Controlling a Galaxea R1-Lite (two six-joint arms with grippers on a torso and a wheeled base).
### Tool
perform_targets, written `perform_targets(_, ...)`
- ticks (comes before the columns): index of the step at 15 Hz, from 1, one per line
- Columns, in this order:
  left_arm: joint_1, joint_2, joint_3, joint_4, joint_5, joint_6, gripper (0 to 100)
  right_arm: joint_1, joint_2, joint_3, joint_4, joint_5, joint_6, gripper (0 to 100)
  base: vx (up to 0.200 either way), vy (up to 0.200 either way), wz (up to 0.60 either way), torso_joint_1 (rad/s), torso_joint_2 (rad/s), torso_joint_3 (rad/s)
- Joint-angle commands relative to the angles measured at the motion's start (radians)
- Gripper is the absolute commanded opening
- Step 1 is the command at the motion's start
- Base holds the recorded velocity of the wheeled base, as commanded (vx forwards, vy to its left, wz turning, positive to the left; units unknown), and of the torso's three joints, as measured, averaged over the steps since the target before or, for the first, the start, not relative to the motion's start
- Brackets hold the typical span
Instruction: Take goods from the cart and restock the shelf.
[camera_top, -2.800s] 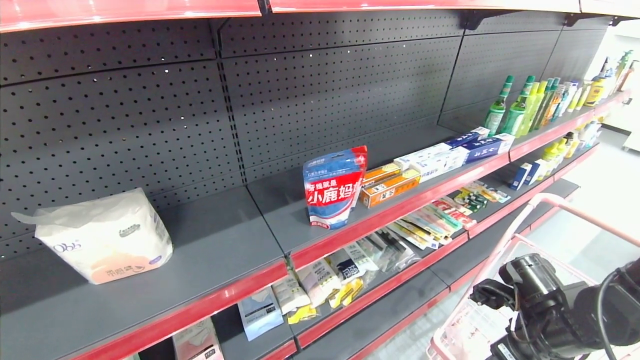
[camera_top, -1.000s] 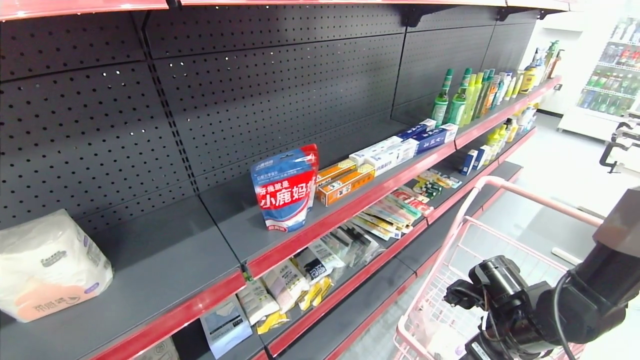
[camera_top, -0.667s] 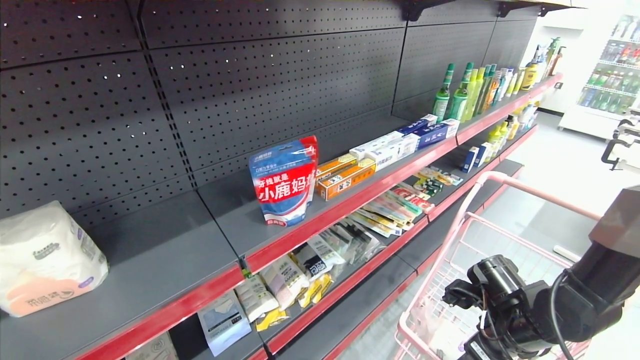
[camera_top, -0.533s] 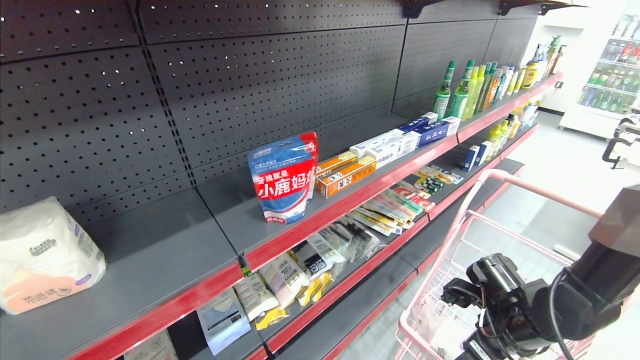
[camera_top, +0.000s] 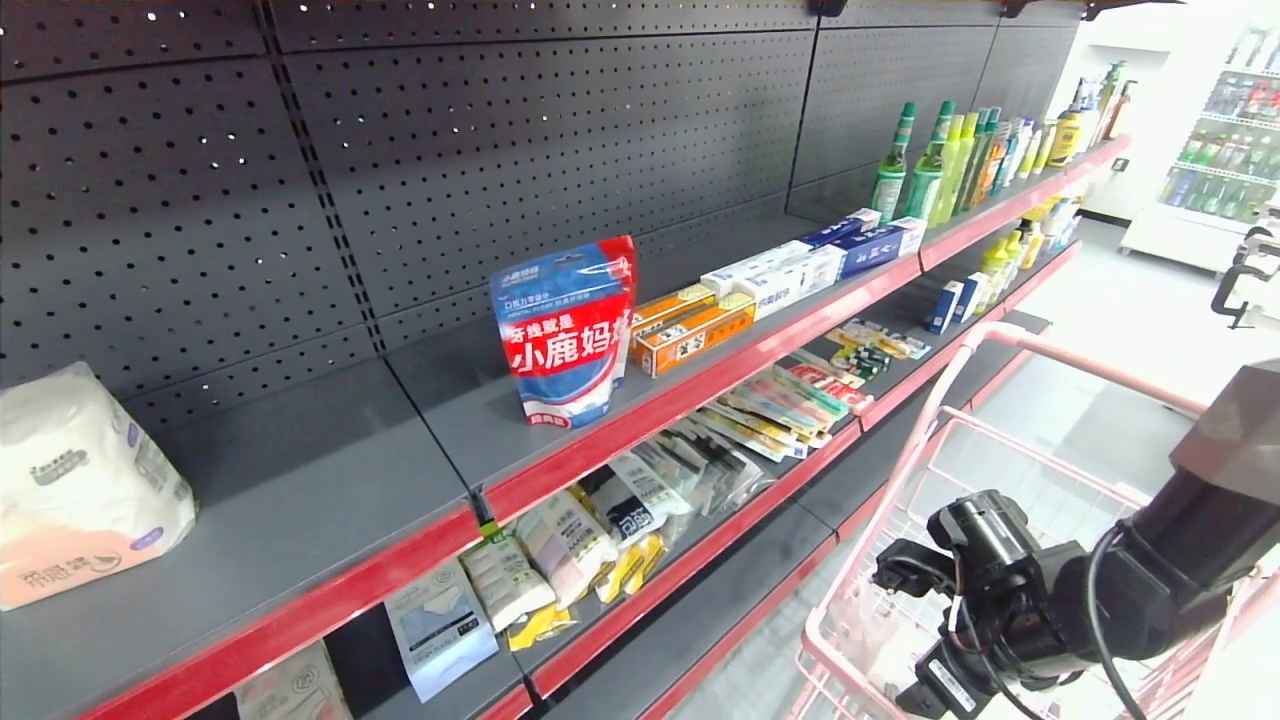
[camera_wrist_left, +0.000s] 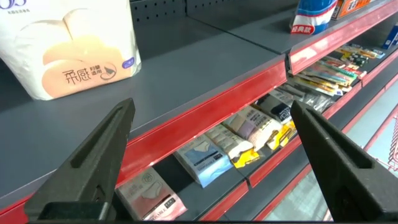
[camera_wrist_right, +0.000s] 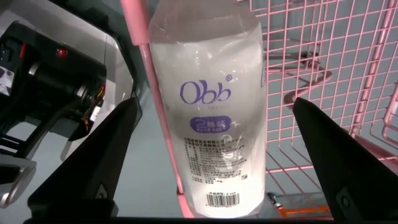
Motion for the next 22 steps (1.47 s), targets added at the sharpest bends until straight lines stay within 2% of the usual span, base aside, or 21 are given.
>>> perform_targets(1, 0.000, 0.000, 0.000, -0.001, 0.000, 0.000, 100, -0.011, 0.003, -0.004, -0.001, 0.000, -0.011, 100, 0.000, 0.000, 0.00, 0.000, 0.00, 0.000)
perform_targets(5, 0.000, 0.000, 0.000, -0.001, 0.000, 0.000, 100, -0.079, 0.047, -0.023, -0.001, 0.003, -0.076, 100, 0.000, 0.000, 0.00, 0.000, 0.00, 0.000)
perform_targets(9, 0.000, 0.000, 0.000, 0.001, 0.000, 0.000, 100, -0.077, 0.067, -0.052, -0.001, 0.063, -0.076, 100, 0.000, 0.000, 0.00, 0.000, 0.00, 0.000)
perform_targets(17, 0.000, 0.000, 0.000, 0.001, 0.000, 0.000, 100, -0.120, 0.147, -0.112, -0.001, 0.070, -0.076, 100, 0.000, 0.000, 0.00, 0.000, 0.00, 0.000)
perform_targets(22, 0.000, 0.000, 0.000, 0.001, 0.000, 0.000, 100, -0.114, 0.179, -0.138, -0.001, 0.084, -0.076, 100, 0.000, 0.000, 0.00, 0.000, 0.00, 0.000)
